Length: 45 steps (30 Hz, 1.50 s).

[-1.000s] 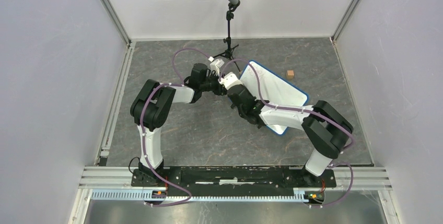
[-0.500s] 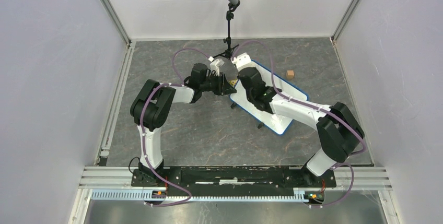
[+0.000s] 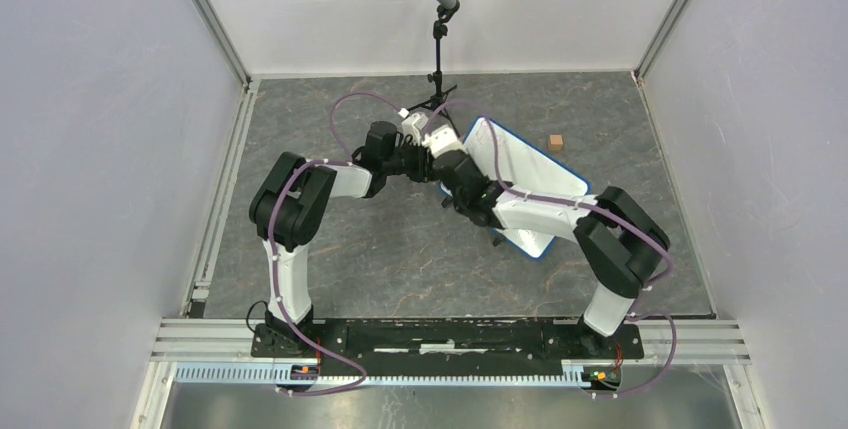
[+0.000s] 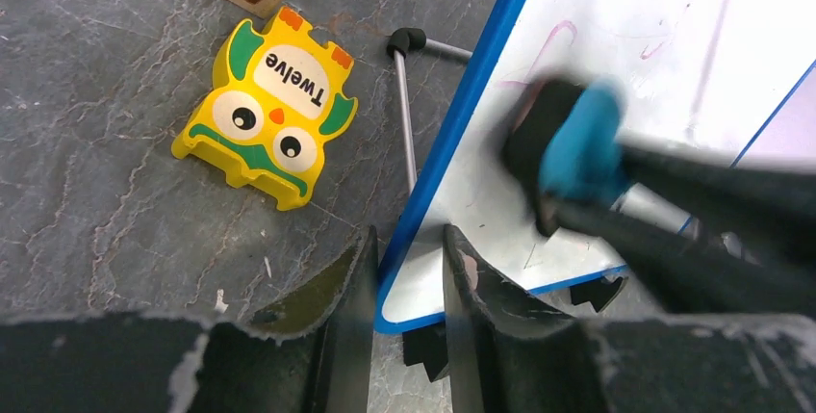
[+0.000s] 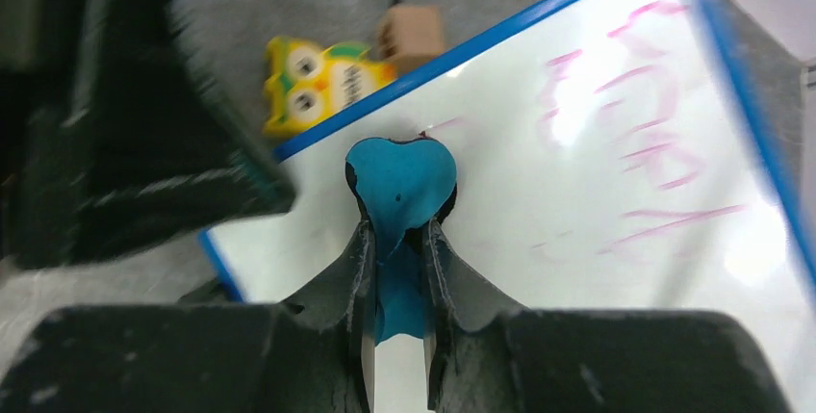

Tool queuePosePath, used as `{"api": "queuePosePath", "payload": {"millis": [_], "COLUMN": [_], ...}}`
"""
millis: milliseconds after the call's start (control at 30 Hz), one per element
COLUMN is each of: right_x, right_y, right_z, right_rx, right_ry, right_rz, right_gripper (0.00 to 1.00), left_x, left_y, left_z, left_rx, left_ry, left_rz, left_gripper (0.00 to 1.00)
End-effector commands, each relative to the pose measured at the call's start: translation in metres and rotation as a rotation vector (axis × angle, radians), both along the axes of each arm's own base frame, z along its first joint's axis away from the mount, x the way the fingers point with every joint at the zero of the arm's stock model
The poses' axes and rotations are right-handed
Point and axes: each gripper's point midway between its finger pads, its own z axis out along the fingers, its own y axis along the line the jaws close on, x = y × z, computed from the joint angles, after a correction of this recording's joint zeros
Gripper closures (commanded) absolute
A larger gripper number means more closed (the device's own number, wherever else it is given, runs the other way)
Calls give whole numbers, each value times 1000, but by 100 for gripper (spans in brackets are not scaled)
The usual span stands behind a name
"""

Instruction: Erase the whiteboard

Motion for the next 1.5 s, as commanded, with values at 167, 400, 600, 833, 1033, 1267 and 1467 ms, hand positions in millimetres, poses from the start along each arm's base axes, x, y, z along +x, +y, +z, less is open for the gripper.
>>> {"api": "queuePosePath", "payload": {"millis": [167, 400, 600, 833, 1033, 1267, 1467], "right_x": [-13, 21, 33, 36, 8, -3, 26], "right_y": [19, -9, -22, -9, 18, 29, 9], "right_z": [-15, 56, 54, 16, -27, -45, 15], "right_rx": [69, 64, 61, 117, 109, 142, 161], "right_ry": [42, -75, -77, -14, 92, 150, 45], "right_rz": [24, -46, -109, -144, -79, -33, -60], "right_gripper": [85, 85, 85, 86, 86, 87, 87], "left_x": [10, 10, 13, 14, 16, 16, 16], "left_y": [7, 13, 12, 12, 13, 14, 14], "left_z": [6, 10, 1, 0, 1, -1, -1], "left_rx": [23, 8, 23, 30, 31, 35, 36], "left_ry": [-54, -53, -16, -20, -24, -21, -20], "left_rz": [47, 38, 39, 45, 52, 60, 60], "left_gripper": [65, 59, 64, 66, 67, 68, 68]}}
